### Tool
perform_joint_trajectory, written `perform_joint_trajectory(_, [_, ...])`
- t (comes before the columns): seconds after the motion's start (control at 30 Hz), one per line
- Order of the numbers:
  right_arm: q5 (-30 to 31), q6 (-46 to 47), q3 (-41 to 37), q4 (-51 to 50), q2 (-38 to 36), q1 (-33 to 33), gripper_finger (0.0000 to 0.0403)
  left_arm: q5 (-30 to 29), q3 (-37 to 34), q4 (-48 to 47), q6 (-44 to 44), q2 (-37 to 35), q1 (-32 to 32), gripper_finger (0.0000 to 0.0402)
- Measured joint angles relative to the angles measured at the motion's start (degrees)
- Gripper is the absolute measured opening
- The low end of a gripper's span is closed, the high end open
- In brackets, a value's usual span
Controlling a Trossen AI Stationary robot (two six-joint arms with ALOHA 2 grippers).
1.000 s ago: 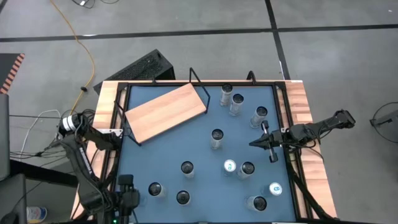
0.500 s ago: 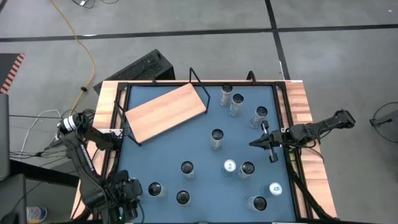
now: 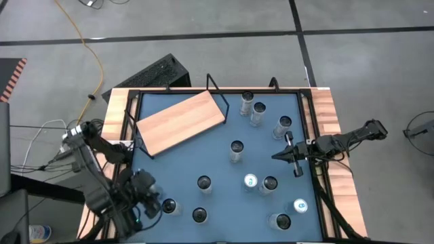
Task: Place canned beverage on shelf
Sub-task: Put the left blue soda can on the shelf
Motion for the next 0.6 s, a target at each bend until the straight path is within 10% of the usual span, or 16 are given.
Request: perform_joint_trajectory(0.6, [0.0,0.0,0.0,0.0,0.0,0.0,0.0000,-8.4,8.5,6.9,35.0,-7.0,41.5,0.0214])
